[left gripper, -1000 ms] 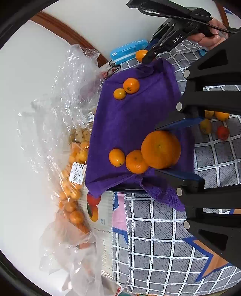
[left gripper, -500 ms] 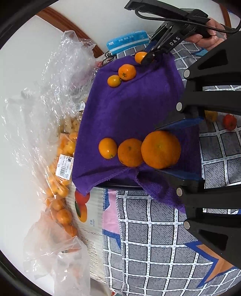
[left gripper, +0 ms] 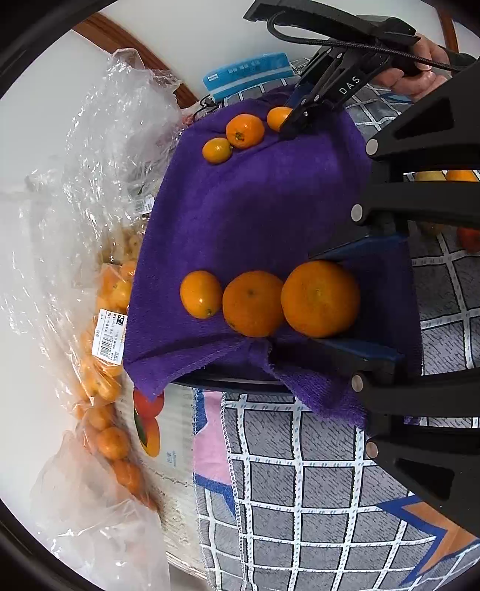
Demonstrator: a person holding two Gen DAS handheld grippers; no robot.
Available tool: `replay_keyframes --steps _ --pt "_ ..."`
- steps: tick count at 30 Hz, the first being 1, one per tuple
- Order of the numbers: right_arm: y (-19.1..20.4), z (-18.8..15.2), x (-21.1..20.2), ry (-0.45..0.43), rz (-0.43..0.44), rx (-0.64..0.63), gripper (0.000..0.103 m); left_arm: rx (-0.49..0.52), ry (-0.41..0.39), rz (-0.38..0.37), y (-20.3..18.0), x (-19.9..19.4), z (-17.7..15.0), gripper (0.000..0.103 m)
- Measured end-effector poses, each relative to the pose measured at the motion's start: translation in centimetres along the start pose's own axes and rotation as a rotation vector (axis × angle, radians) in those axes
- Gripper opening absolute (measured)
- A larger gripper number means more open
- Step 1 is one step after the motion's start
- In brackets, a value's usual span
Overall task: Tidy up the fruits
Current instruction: 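Carry both held oranges up over the purple towel, then open the right tool onto the towel while the left tool releases its orange, then move both open tools back down toward the remaining fruits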
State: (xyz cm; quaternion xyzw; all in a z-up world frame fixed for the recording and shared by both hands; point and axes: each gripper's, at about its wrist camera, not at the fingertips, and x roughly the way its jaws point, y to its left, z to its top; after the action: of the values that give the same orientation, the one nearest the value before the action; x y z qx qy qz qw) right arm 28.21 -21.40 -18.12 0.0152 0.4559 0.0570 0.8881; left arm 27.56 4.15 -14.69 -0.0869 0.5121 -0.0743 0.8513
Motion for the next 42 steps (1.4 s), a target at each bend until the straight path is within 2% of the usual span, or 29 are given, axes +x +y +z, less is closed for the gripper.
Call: replay_keyframes --steps 10,14,15,17,20,33,42 --pt "0.4 -0.1 -0.4 0.001 -0.014 -0.028 0.035 0.021 0.0 0.014 -0.4 0.3 -0.1 0.038" --pt "0.6 -0.3 -1.8 -0.031 -0.029 -0.035 0.048 0.023 0.017 0.02 -0.5 0.1 -0.1 0.039" --pt "0.6 -0.3 -2.2 -0.08 -0.032 -0.038 0.051 0.022 0.017 0.02 -0.5 -0.1 -0.2 0.039" --pt "0.5 -0.4 -3.2 -0.097 -0.038 -0.03 0.056 0.027 -0.004 0.009 -0.6 -0.9 -0.3 0.048" --pt "0.3 -0.6 -4.7 -0.119 -0.042 -0.02 0.059 0.036 -0.03 0.004 -0.9 -2.3 -0.6 0.053" --pt "1.9 -3.0 -10.1 -0.213 -0.06 -0.001 0.059 0.014 -0.116 0.034 0.2 -8.3 -3.6 0.053" --pt "4.1 -6.2 -11.6 -0.172 -0.019 -0.029 0.059 -0.02 -0.156 0.054 2.6 -11.0 -6.7 0.053"
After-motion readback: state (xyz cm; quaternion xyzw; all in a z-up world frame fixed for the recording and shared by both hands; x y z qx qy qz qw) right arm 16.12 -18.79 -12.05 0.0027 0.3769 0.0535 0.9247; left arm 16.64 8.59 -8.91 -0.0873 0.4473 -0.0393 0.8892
